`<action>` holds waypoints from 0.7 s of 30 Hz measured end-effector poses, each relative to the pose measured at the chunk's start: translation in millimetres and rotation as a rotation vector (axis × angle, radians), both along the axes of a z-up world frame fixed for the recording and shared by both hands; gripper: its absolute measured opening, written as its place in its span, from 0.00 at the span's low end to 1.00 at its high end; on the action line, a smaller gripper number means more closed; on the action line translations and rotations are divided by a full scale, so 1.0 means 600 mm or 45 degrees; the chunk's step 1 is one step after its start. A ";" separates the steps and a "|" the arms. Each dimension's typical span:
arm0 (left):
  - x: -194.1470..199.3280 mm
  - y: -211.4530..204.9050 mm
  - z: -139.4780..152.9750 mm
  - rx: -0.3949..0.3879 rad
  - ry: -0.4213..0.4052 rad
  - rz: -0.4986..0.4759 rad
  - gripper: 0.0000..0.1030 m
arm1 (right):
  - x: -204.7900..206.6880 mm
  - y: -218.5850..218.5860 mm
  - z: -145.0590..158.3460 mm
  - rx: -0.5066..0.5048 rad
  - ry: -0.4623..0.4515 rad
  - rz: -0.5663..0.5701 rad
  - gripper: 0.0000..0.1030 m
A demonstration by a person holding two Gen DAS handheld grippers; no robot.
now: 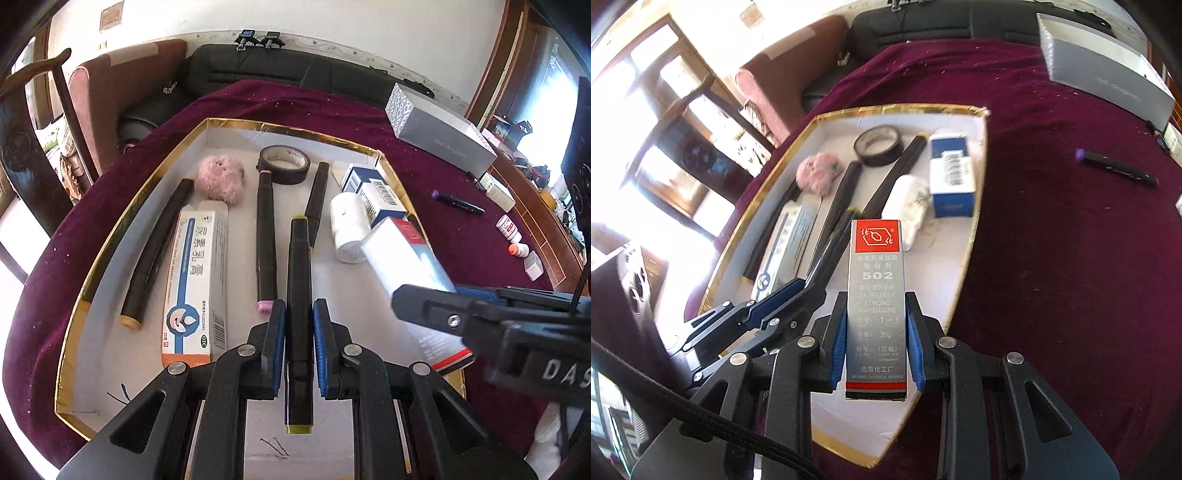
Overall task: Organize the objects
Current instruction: 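Carry the red-white box and yellow-capped marker over the tray, then lower both items into the tray and open both grippers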
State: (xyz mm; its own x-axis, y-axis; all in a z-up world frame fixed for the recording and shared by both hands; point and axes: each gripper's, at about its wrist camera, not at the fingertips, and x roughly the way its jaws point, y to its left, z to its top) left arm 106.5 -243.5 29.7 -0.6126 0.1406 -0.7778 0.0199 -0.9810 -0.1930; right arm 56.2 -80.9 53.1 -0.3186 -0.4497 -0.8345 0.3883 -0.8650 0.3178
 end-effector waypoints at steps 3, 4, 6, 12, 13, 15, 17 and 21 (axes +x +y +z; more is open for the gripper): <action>0.000 -0.004 -0.005 -0.007 -0.012 0.009 0.12 | -0.007 -0.012 -0.018 0.019 -0.020 0.007 0.25; 0.001 -0.005 -0.007 -0.007 -0.015 0.012 0.12 | -0.008 -0.013 -0.022 0.026 -0.025 0.004 0.25; 0.002 -0.009 -0.009 -0.009 -0.020 0.016 0.12 | -0.010 -0.015 -0.031 0.041 -0.036 -0.003 0.25; 0.010 -0.011 0.007 -0.044 0.027 0.036 0.12 | -0.014 -0.022 -0.034 0.069 -0.027 -0.001 0.25; 0.012 -0.010 0.011 -0.052 0.040 0.035 0.12 | -0.013 -0.024 -0.035 0.071 -0.028 0.002 0.25; 0.017 -0.008 0.021 -0.084 0.067 0.041 0.13 | -0.014 -0.027 -0.036 0.068 -0.032 0.004 0.25; 0.020 -0.008 0.030 -0.103 0.088 0.044 0.14 | -0.015 -0.029 -0.038 0.066 -0.036 0.007 0.25; 0.027 -0.012 0.045 -0.141 0.125 0.084 0.26 | -0.016 -0.032 -0.038 0.068 -0.025 0.007 0.25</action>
State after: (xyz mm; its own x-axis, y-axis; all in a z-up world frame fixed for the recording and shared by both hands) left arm 122.8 -250.9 56.5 -0.6913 0.0143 -0.7224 0.0711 -0.9936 -0.0878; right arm 46.7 -100.2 30.4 -0.2992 -0.4062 -0.8634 0.3874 -0.8787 0.2791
